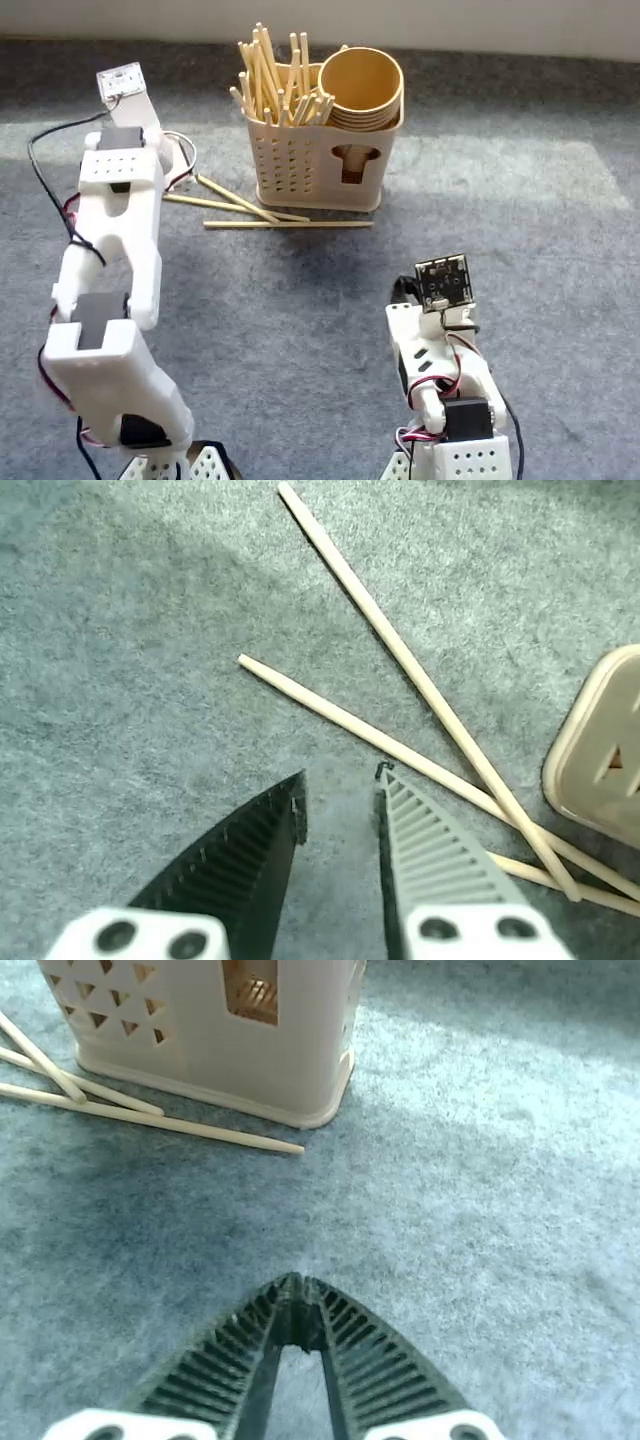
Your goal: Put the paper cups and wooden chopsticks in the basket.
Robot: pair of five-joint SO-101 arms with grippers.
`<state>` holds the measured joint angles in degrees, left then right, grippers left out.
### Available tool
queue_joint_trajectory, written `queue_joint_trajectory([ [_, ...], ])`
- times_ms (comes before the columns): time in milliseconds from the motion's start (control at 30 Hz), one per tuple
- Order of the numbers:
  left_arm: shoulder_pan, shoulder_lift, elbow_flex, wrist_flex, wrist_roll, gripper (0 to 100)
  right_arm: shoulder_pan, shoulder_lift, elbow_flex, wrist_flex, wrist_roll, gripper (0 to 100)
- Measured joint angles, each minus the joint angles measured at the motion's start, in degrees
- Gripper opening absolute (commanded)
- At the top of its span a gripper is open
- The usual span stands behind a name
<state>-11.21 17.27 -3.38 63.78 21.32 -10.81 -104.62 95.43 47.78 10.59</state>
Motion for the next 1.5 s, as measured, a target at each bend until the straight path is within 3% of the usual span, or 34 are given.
queue_joint_trajectory([
  [200,1.93,6.86,-5.27,0.0,0.79,13,-0.09,0.0,0.0,-0.09,0.0,0.6],
  [500,2.11,16.97,-16.53,-0.18,13.54,13,-0.09,0.0,0.0,-0.09,0.0,0.6],
  [867,2.37,33.93,-33.32,-0.26,14.15,13,-0.09,0.0,0.0,-0.09,0.0,0.6],
  [1100,2.29,37.89,-38.07,0.0,14.42,9,-0.09,0.0,0.0,-0.09,0.0,0.6],
  [1200,2.37,37.89,-38.77,1.41,14.42,0,-0.09,0.0,0.0,-0.09,0.0,0.6],
  [1500,2.64,38.77,-45.45,14.07,16.09,1,-0.09,0.0,0.0,-0.09,0.0,0.6],
])
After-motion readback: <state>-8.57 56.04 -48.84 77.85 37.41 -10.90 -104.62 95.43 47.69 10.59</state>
